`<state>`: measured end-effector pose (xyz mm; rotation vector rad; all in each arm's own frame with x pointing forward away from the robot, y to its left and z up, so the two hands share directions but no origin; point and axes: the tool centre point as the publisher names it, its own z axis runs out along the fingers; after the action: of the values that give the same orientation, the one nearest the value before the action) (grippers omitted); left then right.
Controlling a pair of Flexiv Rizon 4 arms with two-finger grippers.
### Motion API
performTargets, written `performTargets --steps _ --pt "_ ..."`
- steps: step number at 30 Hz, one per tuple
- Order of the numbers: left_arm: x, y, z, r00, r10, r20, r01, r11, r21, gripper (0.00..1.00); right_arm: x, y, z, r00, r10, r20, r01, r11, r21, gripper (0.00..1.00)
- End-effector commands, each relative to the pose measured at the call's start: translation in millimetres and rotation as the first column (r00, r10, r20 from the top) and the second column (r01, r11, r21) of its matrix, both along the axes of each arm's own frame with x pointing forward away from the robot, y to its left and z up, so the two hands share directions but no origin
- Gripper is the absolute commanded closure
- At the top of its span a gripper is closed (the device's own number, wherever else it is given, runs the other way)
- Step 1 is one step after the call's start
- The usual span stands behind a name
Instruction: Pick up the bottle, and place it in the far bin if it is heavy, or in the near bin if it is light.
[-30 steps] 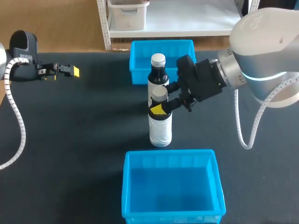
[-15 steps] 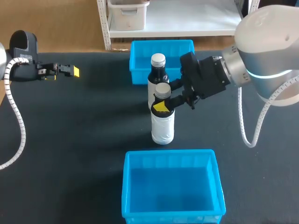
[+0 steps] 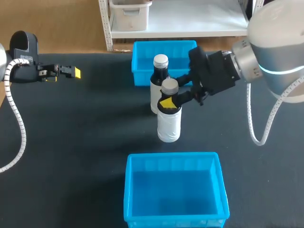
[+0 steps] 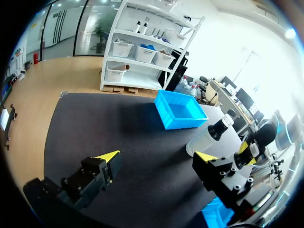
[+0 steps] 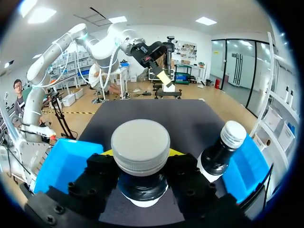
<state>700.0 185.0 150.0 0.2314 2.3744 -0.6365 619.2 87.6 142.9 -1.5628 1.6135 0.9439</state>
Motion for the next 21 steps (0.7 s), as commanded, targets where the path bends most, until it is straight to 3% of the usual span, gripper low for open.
performTargets --steps 1,21 --pt "0.0 0.0 0.0 1.000 0.000 0.000 0.000 1.000 0.000 0.00 -1.0 -6.6 7.0 1.000 -0.004 -0.001 0.004 1.000 -0.003 1.00" --pt "0.0 0.0 0.0 1.000 0.000 0.000 0.000 1.000 0.000 0.00 10.5 -50.1 23.9 0.999 -0.043 0.023 0.043 0.999 -0.009 1.00"
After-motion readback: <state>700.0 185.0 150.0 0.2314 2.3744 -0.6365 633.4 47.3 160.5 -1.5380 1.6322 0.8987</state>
